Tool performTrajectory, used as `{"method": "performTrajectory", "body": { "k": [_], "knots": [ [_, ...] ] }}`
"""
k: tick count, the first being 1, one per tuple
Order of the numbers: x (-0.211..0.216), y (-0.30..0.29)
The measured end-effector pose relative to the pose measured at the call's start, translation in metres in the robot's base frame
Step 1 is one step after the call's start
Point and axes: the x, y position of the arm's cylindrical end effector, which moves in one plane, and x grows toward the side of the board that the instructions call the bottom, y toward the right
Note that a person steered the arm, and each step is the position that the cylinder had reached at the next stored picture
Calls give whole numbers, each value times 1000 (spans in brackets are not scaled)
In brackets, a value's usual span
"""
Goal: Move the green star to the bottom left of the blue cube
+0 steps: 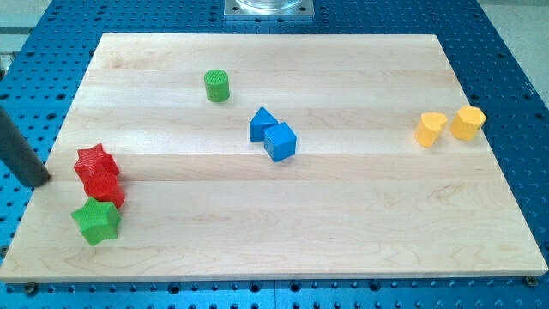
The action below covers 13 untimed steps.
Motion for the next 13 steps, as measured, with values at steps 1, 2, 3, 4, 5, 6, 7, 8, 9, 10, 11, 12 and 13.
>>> {"method": "performTrajectory", "body": {
  "k": [1,2,3,4,5,6,7,8,9,10,11,12,13],
  "knots": [
    [16,8],
    [16,9],
    [17,9],
    [22,25],
    [25,41],
    [25,49],
    [37,48],
    [69,42],
    [66,114],
    [35,143],
    [43,154],
    [76,131],
    [74,192]
  ]
}}
